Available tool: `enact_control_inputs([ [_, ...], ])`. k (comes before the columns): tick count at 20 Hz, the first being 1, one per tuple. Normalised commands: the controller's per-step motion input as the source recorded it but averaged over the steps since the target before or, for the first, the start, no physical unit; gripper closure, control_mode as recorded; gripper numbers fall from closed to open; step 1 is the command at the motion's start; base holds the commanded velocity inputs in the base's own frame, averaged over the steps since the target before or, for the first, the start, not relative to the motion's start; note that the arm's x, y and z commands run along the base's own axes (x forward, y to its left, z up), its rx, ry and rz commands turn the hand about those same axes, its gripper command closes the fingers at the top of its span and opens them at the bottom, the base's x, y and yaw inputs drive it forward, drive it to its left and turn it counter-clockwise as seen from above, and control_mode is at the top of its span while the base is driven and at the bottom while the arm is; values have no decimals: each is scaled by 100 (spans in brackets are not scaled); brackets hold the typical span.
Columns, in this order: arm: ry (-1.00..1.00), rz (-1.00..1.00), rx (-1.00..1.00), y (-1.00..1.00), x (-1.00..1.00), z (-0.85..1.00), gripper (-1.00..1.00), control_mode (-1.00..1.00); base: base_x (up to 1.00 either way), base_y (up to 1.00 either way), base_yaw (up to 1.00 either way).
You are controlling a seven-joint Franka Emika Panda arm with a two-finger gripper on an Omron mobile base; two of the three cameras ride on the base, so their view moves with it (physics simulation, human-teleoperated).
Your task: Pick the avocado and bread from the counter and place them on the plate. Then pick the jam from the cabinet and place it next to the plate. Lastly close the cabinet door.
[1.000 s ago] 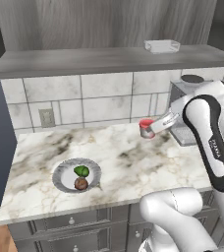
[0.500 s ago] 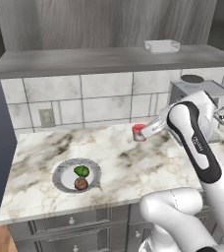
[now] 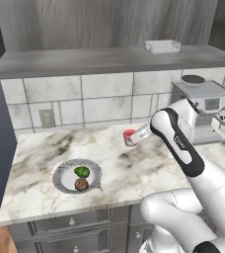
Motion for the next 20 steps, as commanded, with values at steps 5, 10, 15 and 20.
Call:
enact_control_inputs([
  [5, 0, 3, -3, 2, 31, -41, 100, -100, 0, 0, 0],
  [10, 0, 5, 0, 0, 25, -37, 100, -100, 0, 0, 0],
  [15, 0, 7, 0, 8, 26, -35, 100, -100, 0, 0, 0],
  [20, 0, 9, 0, 15, 19, -34, 100, -100, 0, 0, 0],
])
